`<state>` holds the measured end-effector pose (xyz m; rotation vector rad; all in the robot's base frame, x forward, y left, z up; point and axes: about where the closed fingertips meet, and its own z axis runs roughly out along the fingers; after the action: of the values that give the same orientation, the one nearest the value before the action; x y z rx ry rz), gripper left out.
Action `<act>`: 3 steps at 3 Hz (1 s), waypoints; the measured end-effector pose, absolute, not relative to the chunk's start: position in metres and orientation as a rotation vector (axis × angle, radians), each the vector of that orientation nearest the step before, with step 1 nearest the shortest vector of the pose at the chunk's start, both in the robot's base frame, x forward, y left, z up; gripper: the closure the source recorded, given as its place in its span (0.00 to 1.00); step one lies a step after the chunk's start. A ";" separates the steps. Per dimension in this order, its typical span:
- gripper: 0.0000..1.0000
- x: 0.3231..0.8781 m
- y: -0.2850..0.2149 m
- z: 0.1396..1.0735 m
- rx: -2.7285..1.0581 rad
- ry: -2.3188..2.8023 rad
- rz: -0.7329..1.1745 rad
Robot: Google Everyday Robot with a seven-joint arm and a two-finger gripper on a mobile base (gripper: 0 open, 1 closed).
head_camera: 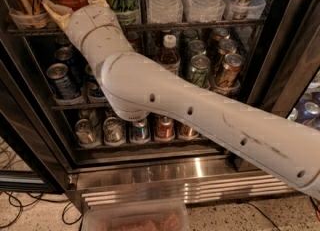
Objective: Pick coke can from top shelf of fridge
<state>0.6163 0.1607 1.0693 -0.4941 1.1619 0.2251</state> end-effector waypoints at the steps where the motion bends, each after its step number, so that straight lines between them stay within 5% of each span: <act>1: 0.34 0.616 0.161 1.071 -0.491 1.160 0.223; 3: 0.33 0.621 0.159 1.091 -0.457 1.173 0.231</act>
Offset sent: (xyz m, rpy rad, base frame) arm 0.0089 -0.0030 0.0272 0.0355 0.0103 -0.0234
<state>0.6211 0.1595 1.0914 -0.4572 1.1729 0.2310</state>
